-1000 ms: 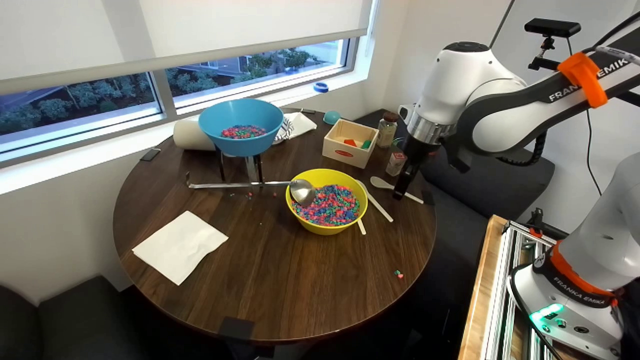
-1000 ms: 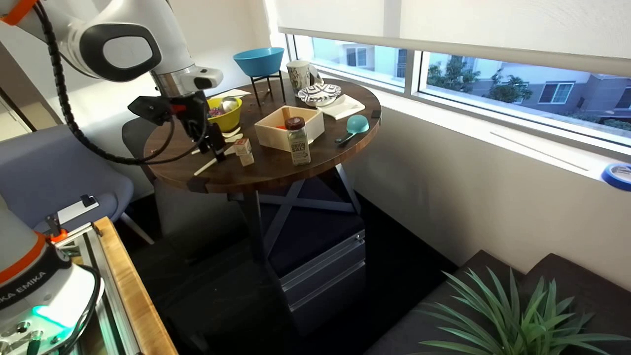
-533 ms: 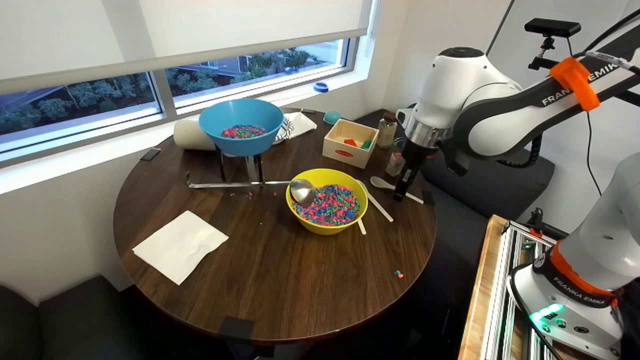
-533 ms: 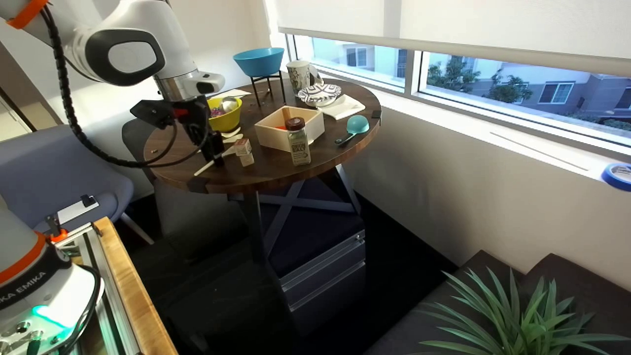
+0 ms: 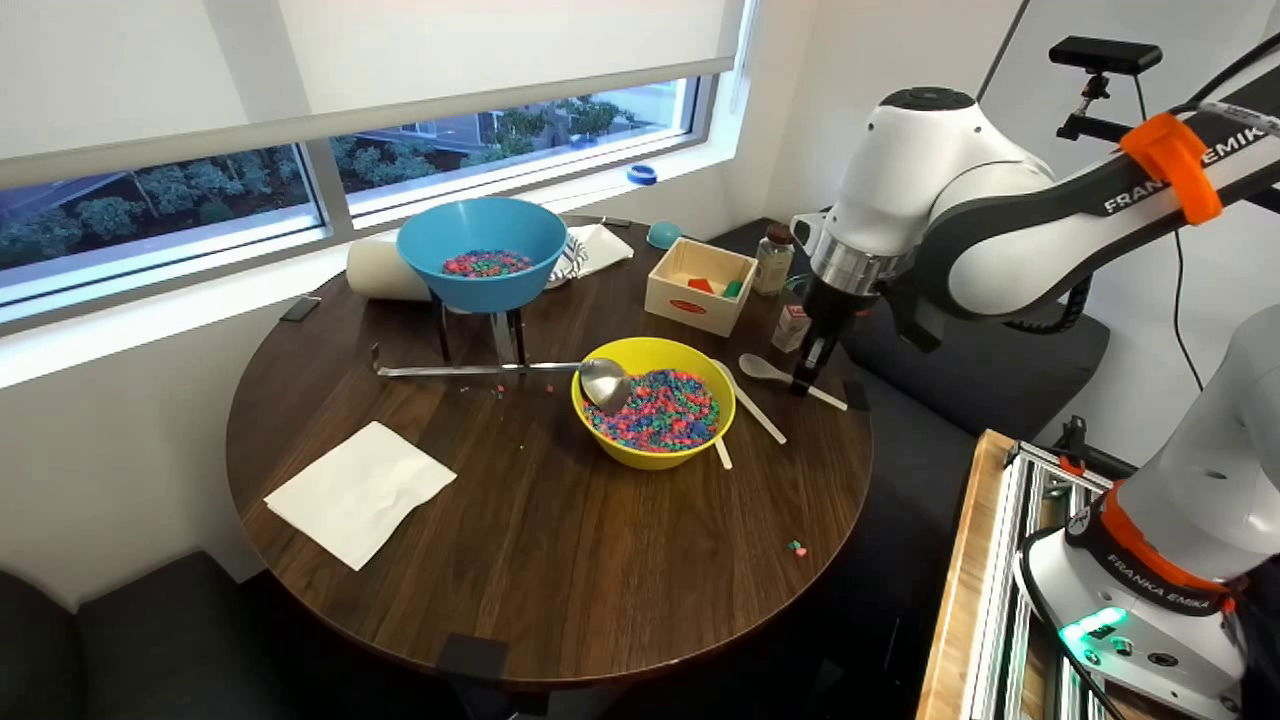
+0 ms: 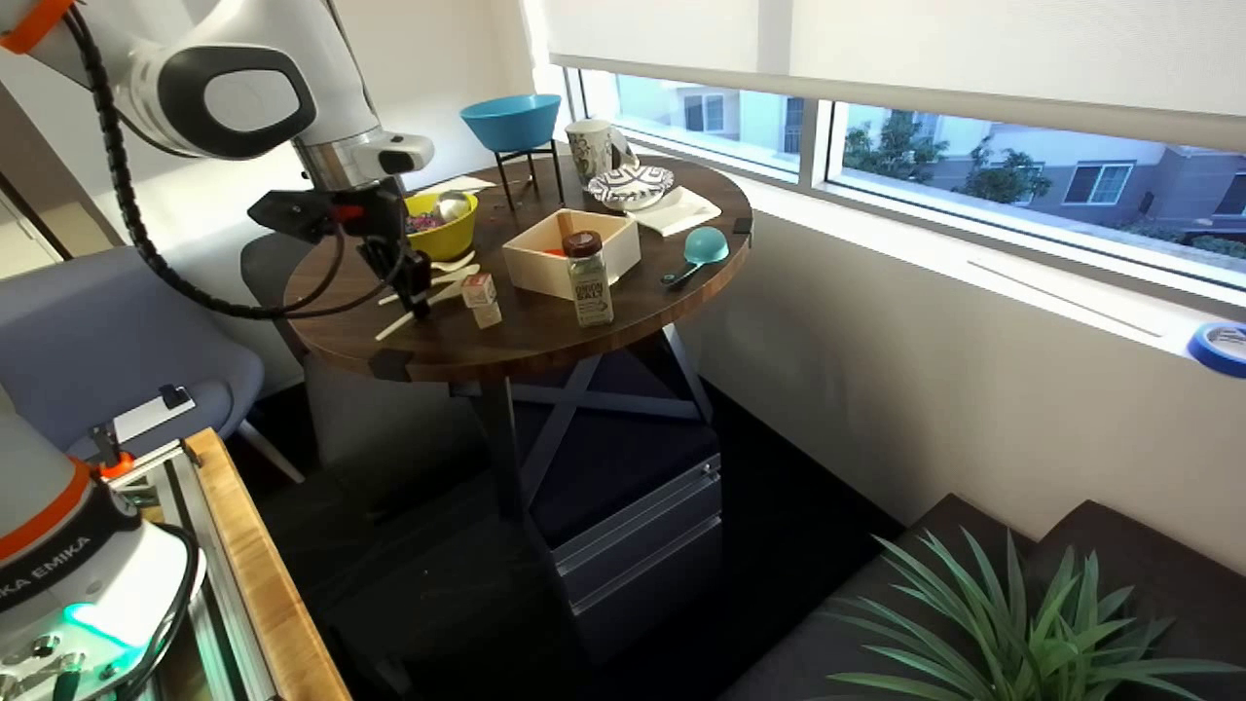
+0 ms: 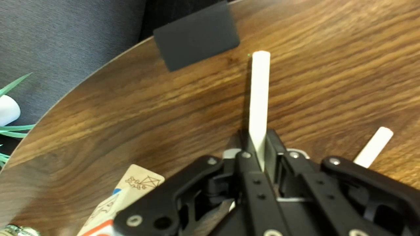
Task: Pick up the far right white spoon, scoop a spoonful of the substance from the yellow bowl and pour it into the blue bowl, put the white spoon back onto the table
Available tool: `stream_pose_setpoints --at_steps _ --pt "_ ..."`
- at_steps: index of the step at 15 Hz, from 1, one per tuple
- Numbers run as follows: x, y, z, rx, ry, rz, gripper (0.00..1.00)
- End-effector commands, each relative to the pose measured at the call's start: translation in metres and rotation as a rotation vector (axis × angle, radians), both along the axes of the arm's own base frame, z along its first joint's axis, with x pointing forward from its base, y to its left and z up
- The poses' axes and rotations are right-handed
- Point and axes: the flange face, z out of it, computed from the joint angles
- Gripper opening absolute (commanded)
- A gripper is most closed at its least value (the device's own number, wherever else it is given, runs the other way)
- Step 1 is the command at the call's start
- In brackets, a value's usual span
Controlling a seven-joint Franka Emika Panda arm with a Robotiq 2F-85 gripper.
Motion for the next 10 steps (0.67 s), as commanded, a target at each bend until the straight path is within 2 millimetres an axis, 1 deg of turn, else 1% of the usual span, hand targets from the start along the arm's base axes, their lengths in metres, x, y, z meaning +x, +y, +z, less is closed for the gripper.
stream_pose_setpoints --at_steps 1,3,5,8,10 --pt "-0.021 0.014 0.027 -0.033 0.013 0.018 0.03" --pt "-0.031 0.025 0.051 -0.056 0.029 0.03 0.03" --pt "-0.037 0.042 0.078 -0.094 0.036 0.038 0.03" --pt "-0.038 0.082 0.116 -0.121 0.035 0.051 0.03" --pt "-0.036 0.108 0.13 -0.128 0.046 0.038 0.03"
